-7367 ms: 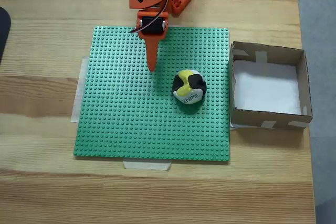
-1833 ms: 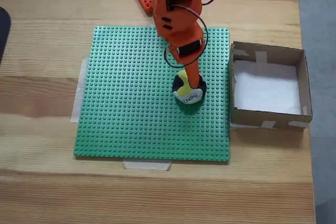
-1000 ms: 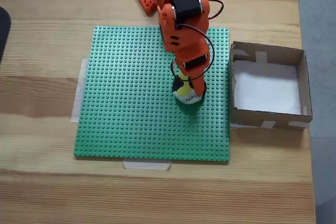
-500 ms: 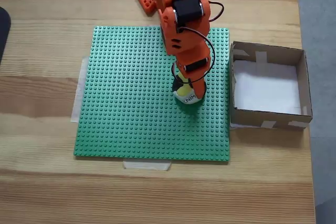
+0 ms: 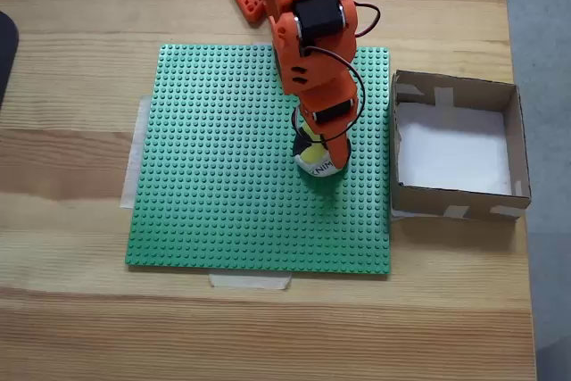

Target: Pick the ball and put it in the box.

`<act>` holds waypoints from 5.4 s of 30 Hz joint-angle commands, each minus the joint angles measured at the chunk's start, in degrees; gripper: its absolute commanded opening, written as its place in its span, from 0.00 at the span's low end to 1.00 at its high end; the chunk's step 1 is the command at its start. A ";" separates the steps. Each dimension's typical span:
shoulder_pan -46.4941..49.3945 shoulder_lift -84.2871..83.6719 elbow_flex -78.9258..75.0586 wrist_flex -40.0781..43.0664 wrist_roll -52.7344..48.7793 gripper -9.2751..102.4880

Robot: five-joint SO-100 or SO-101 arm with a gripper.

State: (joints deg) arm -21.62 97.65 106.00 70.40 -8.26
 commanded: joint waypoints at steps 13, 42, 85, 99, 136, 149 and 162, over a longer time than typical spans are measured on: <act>1.23 0.62 -0.09 -0.97 0.18 0.42; 1.85 1.32 -5.45 4.13 -0.26 0.42; 0.88 10.11 -1.32 -2.11 -2.64 0.17; -0.18 11.51 -10.81 2.46 -2.46 0.13; -17.67 10.81 -28.56 5.10 -2.90 0.14; -21.36 6.68 -30.59 3.43 -1.76 0.14; -24.79 -3.08 -38.50 3.69 0.53 0.15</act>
State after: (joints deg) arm -46.14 94.83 71.63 74.36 -8.17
